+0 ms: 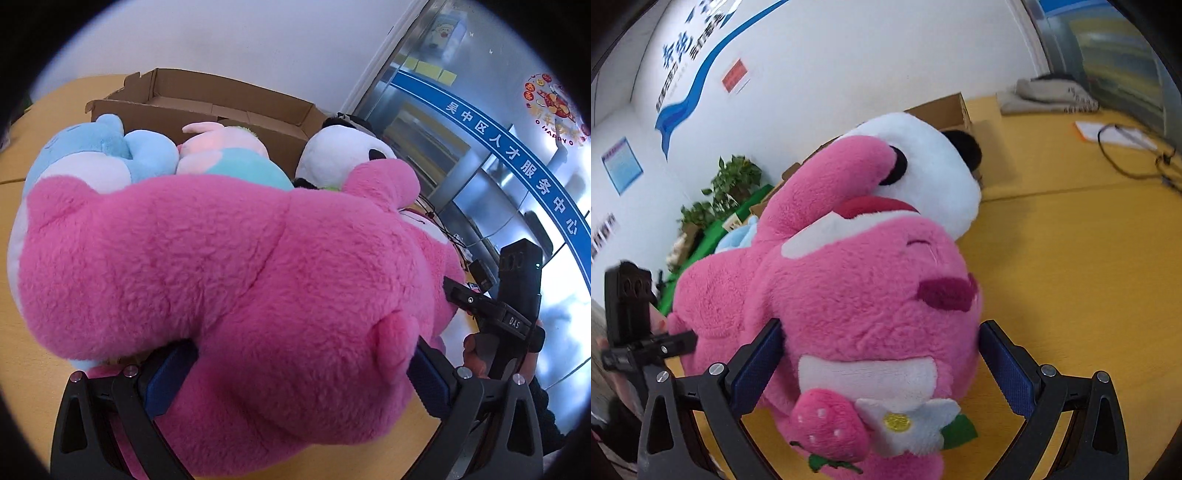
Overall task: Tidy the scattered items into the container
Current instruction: 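Grasp the large pink bear with both tools from either side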
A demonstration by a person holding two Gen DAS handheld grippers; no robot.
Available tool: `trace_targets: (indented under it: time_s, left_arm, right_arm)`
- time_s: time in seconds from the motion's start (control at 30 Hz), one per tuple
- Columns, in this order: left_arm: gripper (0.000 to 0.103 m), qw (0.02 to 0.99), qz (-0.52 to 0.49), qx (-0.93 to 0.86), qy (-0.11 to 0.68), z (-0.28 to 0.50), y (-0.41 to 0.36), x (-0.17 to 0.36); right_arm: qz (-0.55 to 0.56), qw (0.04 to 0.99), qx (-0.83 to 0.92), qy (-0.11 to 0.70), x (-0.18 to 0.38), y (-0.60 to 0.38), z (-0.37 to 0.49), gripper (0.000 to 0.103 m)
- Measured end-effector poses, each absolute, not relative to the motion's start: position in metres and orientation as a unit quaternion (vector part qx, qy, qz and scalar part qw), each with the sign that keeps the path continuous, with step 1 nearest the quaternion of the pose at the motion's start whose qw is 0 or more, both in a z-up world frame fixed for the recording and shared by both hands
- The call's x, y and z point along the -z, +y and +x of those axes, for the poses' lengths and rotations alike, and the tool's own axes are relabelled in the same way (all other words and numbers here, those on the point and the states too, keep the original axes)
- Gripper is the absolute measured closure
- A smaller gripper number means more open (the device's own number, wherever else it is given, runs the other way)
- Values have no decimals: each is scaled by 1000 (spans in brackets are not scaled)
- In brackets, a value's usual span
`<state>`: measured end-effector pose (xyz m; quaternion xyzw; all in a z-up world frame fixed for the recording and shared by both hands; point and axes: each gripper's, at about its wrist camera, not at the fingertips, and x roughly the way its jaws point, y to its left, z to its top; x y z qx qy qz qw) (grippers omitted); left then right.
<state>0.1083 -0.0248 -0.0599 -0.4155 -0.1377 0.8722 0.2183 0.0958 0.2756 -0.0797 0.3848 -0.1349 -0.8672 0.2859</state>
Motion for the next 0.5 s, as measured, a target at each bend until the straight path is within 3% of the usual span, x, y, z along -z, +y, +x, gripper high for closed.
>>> trace_targets:
  time_s: [0.17,0.33,0.4,0.5]
  left_arm:
    - [24,229,-424,-865,-144,112,-32,56]
    - [40,234,-424,-863,-146,118,-35,49]
    - [42,235,-421,-864,-147,123,-36,42]
    - [42,238,-405,-871,-145,131,-40,23]
  right_arm:
    - [375,278,875,-131,80,271,106,2]
    - [360,264,889,-104,68,260,123,21]
    - [353,265,893,-90,59,257,131,29]
    - [325,262,907,-62,40,253,151,34]
